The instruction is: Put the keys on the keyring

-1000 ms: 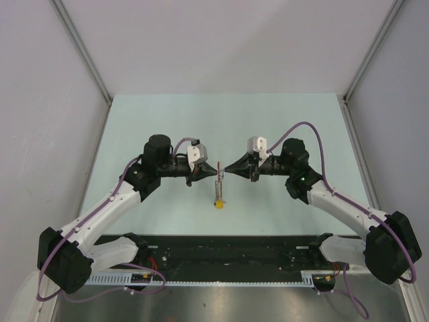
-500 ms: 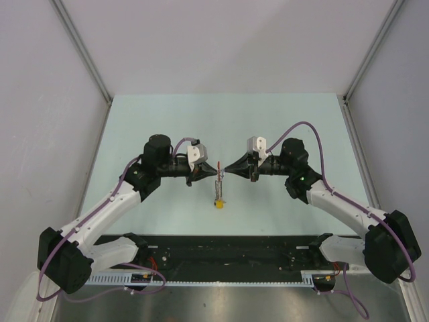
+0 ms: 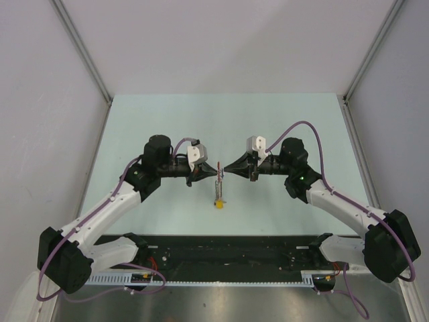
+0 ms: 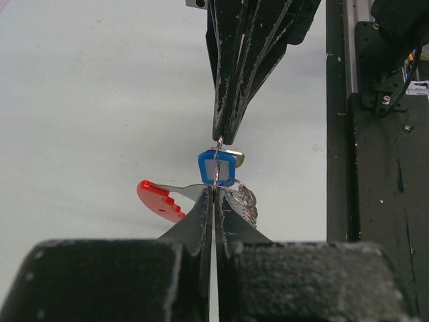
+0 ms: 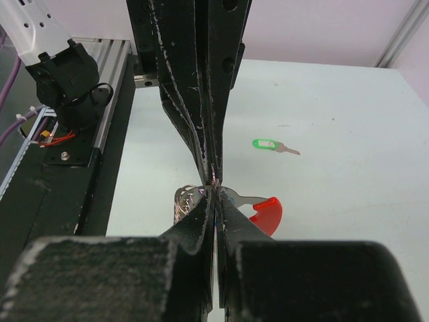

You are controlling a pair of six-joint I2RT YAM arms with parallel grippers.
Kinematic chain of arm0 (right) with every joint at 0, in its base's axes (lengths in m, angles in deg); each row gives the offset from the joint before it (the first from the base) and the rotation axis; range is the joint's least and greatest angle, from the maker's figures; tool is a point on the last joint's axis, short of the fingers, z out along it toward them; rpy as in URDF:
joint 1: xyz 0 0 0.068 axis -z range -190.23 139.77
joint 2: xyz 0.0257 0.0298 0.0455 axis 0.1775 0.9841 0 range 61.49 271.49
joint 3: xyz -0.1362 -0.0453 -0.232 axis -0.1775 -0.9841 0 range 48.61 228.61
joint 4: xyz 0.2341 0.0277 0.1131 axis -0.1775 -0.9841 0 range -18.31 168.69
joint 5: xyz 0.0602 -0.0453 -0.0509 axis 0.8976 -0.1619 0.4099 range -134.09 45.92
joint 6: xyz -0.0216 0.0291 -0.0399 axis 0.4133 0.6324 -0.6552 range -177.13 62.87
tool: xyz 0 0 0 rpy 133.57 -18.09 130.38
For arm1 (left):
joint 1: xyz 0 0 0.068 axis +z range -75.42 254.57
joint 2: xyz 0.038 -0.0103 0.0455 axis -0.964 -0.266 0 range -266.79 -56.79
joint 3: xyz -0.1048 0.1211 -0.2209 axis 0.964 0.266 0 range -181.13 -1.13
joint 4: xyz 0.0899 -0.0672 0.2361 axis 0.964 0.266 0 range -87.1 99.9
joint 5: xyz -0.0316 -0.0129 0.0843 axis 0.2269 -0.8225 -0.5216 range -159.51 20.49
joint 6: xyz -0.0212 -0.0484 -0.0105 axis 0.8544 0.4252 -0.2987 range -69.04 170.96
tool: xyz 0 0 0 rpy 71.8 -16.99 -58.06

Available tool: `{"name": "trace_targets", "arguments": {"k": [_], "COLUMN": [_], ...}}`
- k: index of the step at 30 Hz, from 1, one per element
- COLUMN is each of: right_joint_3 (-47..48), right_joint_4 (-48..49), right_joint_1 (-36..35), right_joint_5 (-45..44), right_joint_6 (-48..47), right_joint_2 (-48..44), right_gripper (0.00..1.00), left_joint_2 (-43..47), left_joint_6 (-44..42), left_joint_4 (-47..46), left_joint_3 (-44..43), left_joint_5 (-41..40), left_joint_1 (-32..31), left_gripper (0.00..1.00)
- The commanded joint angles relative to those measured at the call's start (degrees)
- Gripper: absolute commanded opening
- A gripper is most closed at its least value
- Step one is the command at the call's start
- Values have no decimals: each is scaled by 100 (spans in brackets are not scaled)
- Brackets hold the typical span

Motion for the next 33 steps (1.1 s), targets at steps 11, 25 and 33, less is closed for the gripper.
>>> {"name": "trace_targets", "arguments": {"k": [11,25,33], "right_joint_3": [230,230,221], "right_joint_4": [74,118,179], "right_joint_1": [44,53,36], "right_joint_5": [2,-7,28], "right_joint_6": [30,57,101], "right_joint_2": [-151,-90,-55], "right_gripper": [0,0,0], "left_joint_2": [80,98,124], "left_joint_6": [44,61,131], "left_joint_4": [-392,-445,-515], "left_joint_3": [-4,13,48], "left_joint_5": [21,-5,-5], "left_joint_1": [-33,-33,-33], "left_gripper": [0,0,0]}}
